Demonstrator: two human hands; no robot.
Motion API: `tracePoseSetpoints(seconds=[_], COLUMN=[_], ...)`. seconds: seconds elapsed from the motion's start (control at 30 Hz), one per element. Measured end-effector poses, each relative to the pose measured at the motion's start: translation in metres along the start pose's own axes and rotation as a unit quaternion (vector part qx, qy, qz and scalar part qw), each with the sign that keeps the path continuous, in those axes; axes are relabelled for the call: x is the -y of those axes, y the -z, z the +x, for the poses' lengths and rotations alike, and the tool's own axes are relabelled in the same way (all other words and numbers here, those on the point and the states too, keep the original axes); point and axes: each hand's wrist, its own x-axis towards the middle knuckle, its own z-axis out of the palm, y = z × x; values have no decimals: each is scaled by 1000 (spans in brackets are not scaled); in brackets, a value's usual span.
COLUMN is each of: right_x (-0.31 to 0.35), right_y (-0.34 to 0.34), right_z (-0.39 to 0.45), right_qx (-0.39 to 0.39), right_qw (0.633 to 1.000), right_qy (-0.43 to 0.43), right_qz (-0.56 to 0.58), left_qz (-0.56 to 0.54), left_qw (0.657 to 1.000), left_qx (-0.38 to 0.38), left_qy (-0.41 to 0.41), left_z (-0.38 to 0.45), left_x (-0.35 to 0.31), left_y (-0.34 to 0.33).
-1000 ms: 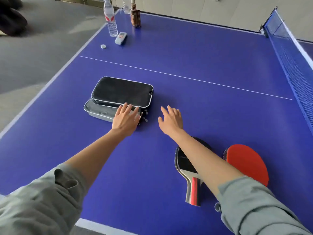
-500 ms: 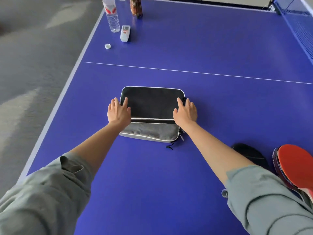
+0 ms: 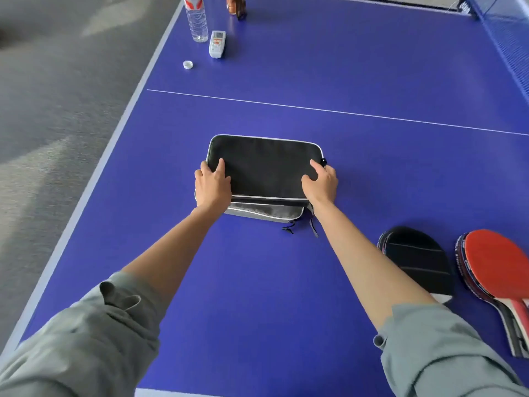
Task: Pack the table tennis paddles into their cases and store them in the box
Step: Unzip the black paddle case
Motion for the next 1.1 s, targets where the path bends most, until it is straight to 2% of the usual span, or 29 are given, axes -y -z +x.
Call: tracePoseSetpoints(seconds=[0.13, 0.3, 0.4, 0.53, 0.73, 0.83, 0.9, 0.97, 1.03, 1.1], right_x=[-34, -108, -139, -168, -183, -182, -184, -187, -193, -200], right_y=[24, 42, 51, 60, 65, 71, 75, 77, 81, 85], right_z=[-57, -140, -170, -197, -213, -212, -208, -205, -207, -214], right_qx=[0, 25, 56, 75, 49, 45, 61, 80, 100, 124], right_qw=[999, 997, 993, 993, 994, 990, 986, 984, 980, 979], right_qy=[9, -12, -24, -20, 35, 19, -11, -34, -57, -53], right_qz=[48, 72, 97, 86, 87, 135, 155, 156, 163, 154], left_qz=[-24, -19, -22, -23, 4, 52, 91, 102, 79, 67], left_qw=[1000, 999, 997, 995, 993, 991, 992, 994, 989, 978], left_qx=[-19, -24, -7, -32, 52, 75, 49, 37, 78, 134], left_qy=[-1, 42, 74, 87, 104, 97, 69, -6, -95, -147], left_z=[-70, -169, -205, -241, -262, -264, -262, -260, -261, -265], left_x=[1, 1, 1, 4, 24, 30, 25, 14, -2, -17], left_y=[3, -26, -41, -56, -71, -73, -74, -76, -81, -92])
